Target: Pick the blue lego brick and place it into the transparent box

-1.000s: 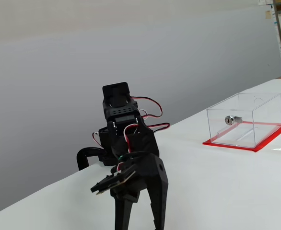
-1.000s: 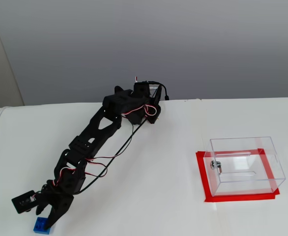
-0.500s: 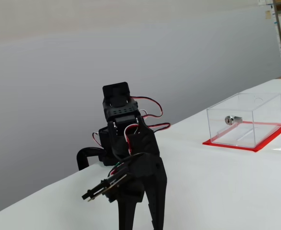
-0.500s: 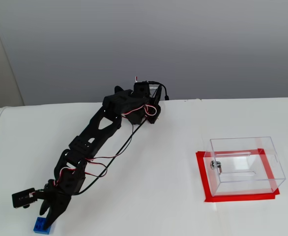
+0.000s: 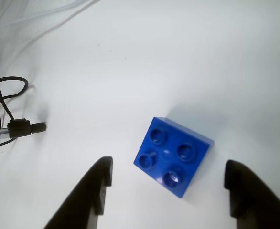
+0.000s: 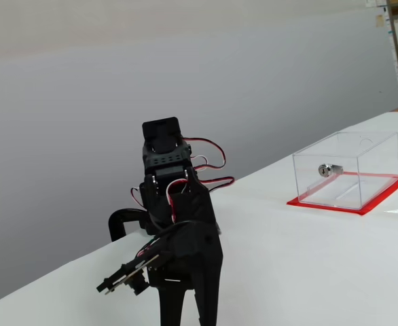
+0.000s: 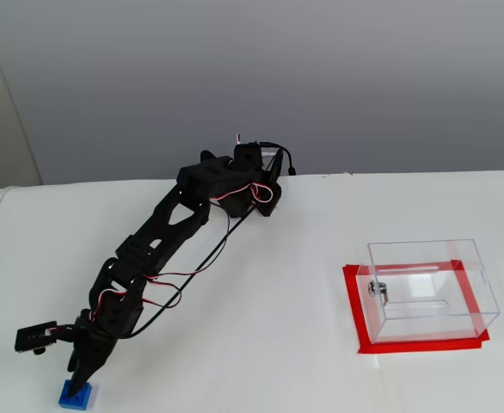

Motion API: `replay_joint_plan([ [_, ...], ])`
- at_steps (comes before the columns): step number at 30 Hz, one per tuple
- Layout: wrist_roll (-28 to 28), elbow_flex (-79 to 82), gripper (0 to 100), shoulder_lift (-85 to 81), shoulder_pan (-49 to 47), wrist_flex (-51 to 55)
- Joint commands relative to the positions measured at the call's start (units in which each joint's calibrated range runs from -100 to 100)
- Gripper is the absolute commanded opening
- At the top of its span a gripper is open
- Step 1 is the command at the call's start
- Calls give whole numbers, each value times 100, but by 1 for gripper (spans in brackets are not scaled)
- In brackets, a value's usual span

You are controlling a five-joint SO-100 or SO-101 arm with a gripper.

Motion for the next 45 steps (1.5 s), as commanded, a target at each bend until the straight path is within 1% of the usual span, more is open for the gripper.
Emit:
replay_joint_plan([
  [1, 723, -169, 27, -542, 134, -84],
  [3, 1151, -187, 26, -559, 141, -93],
  [7, 1829, -196, 26, -559, 127, -110],
  [10, 2283, -196, 26, -559, 90, -110],
  [12, 2482, -196, 26, -568, 16, -110],
  [25, 3171, -114, 26, -559, -280, -49],
  [38, 3745, -87, 26, -458, 53, 107],
  [43, 3954, 21, 26, -415, 134, 12],
  [45, 3954, 75, 26, -339, 149, -102],
])
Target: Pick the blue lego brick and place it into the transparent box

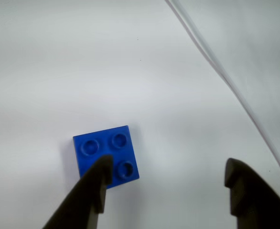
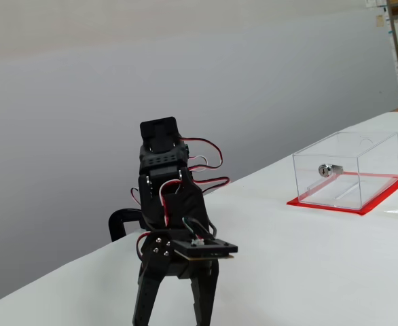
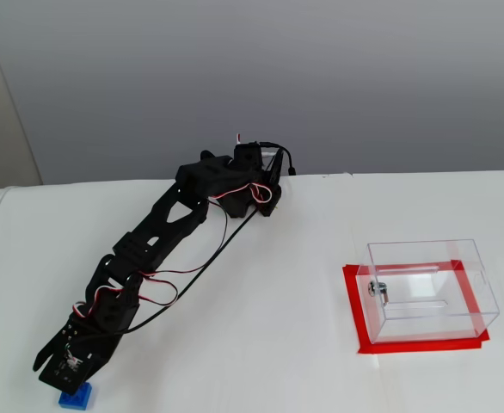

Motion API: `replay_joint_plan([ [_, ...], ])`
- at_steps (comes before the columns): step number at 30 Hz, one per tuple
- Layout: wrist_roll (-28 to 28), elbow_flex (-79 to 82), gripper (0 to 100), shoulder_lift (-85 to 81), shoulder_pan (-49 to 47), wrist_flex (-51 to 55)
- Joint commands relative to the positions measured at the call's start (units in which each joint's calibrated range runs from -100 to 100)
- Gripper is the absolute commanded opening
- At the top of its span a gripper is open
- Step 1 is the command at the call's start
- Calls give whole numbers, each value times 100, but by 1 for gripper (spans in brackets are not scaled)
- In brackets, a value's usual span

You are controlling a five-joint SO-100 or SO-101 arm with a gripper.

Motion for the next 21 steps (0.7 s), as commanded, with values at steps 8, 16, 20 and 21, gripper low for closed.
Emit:
replay_joint_plan([
  [8, 43, 23, 26, -212, -161, -231],
  [16, 43, 68, 26, -186, -287, -231],
  [20, 48, 5, 26, -16, -264, -214],
  [21, 48, -13, 26, 18, -250, -197],
])
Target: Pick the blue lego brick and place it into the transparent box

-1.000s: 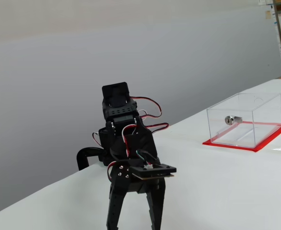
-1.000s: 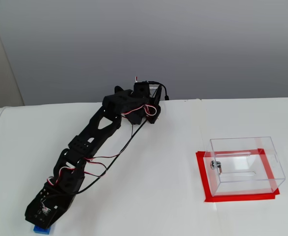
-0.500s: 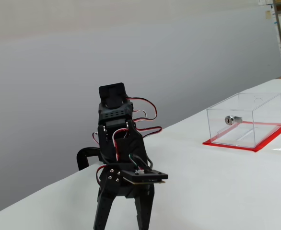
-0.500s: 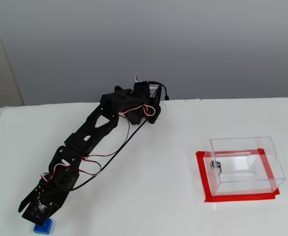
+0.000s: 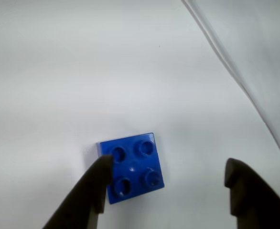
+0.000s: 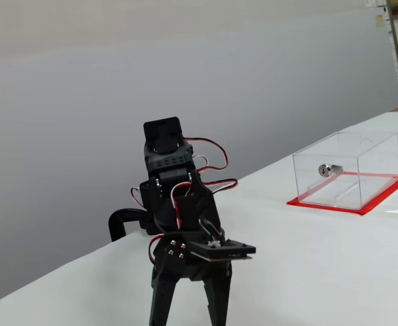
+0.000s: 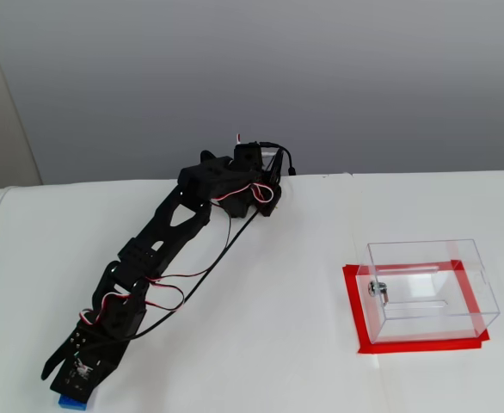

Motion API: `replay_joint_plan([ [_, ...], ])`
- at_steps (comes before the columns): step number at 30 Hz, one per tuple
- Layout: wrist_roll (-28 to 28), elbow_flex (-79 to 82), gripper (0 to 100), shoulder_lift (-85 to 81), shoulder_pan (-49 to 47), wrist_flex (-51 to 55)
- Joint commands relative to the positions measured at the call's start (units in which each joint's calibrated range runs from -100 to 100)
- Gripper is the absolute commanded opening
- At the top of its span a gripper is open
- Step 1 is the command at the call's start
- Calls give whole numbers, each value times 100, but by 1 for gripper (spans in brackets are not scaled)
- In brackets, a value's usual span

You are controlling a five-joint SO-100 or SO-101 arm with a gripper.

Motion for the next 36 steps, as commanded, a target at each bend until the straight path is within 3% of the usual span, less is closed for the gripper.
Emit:
replay_joint_plan([
  [1, 49, -119, 26, -59, 15, -51],
  [36, 39, -146, 26, 332, -15, -425],
])
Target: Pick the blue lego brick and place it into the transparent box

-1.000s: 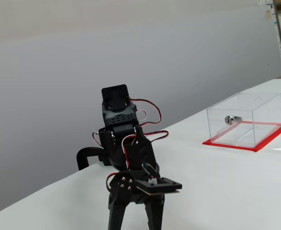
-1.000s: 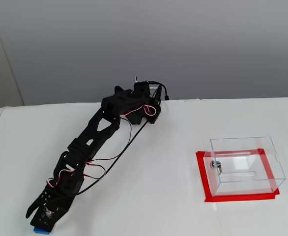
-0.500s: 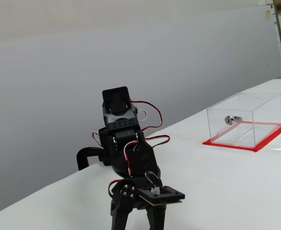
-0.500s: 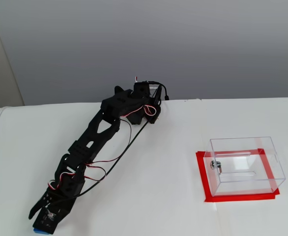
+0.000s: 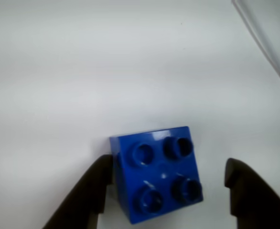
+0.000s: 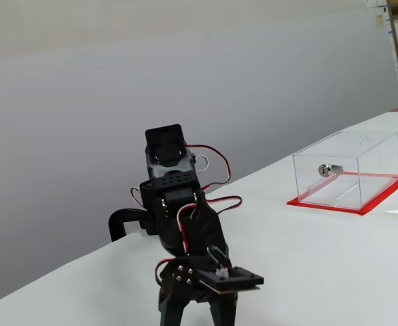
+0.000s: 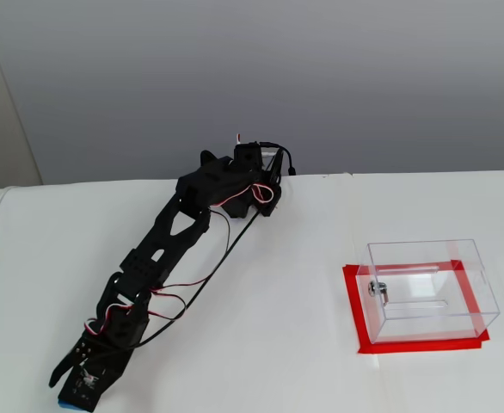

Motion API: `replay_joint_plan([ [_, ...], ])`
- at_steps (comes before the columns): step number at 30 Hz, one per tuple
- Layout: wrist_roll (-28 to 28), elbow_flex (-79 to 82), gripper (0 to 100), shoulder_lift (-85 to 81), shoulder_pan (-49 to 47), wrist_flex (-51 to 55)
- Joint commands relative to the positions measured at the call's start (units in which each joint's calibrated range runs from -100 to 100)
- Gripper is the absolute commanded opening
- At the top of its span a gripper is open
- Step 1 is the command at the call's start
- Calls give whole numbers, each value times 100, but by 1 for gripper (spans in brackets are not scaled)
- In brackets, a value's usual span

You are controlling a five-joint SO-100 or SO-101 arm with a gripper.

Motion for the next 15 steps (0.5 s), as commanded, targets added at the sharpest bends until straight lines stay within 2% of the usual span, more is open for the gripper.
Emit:
replay_joint_plan([
  [1, 14, -155, 26, -133, 17, -91],
  [15, 14, -246, 26, -99, 91, -21],
])
